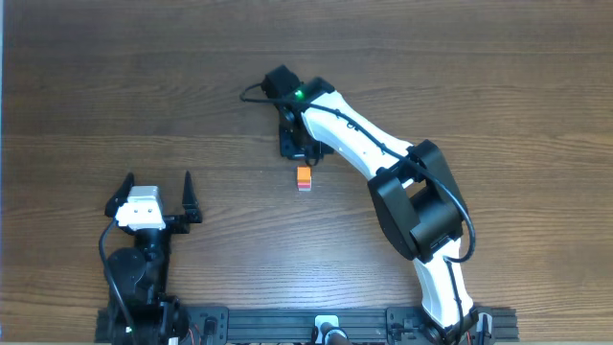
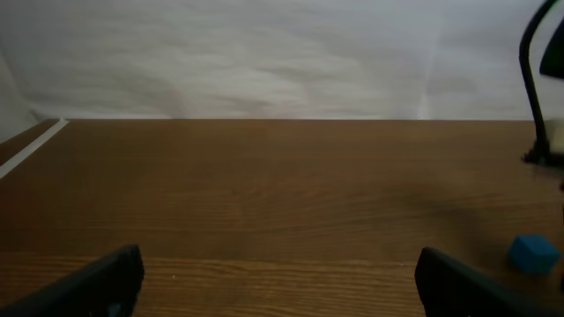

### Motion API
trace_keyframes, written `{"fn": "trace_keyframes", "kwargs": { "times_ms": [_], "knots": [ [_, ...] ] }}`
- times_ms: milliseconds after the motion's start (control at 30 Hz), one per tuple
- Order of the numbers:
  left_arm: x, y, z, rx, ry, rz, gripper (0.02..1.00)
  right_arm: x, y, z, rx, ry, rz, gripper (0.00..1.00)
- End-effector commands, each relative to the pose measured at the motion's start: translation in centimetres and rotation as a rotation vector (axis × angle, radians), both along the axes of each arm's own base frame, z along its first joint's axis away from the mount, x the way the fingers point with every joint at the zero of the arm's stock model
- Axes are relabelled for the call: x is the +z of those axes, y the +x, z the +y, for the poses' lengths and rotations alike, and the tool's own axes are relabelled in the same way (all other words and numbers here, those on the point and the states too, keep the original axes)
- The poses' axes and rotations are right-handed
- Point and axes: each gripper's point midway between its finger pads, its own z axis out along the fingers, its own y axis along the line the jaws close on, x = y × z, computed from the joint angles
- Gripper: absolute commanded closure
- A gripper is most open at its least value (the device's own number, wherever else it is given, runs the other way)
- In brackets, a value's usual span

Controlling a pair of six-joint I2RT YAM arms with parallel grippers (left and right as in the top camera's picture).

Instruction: Stack Cubes

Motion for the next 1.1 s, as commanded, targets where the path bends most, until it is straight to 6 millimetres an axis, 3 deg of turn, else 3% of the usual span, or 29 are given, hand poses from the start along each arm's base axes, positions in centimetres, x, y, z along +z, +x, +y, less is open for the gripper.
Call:
{"fn": "trace_keyframes", "kwargs": {
  "times_ms": [33, 333, 467, 700, 900, 1100],
  "knots": [
    [0.0, 0.0, -0.2, -0.010, 0.013, -0.007, 0.018, 2.5, 1.2, 0.7, 0.006, 0.000, -0.041, 0.989],
    [0.0, 0.0, -0.2, -0.010, 0.014, -0.007, 0.018, 7.2, 0.9, 0.3, 0.009, -0.011, -0.052, 0.989],
    [0.0, 0.0, -0.2, -0.010, 0.013, -0.007, 0.018, 10.0, -1.0, -0.4, 0.022, -0.033, -0.058, 0.989],
    [0.0, 0.0, -0.2, -0.011, 0.013, -0.007, 0.018, 12.8, -4.4, 0.0, 0.046, -0.050, -0.057, 0.987],
    [0.0, 0.0, -0.2, -0.011, 0.013, -0.007, 0.018, 12.4, -6.6, 0.9, 0.067, -0.072, -0.024, 0.987],
    [0.0, 0.0, -0.2, -0.010, 0.013, -0.007, 0.020, 11.1, -6.9, 0.7, 0.047, -0.073, -0.001, 0.987]
  ]
}}
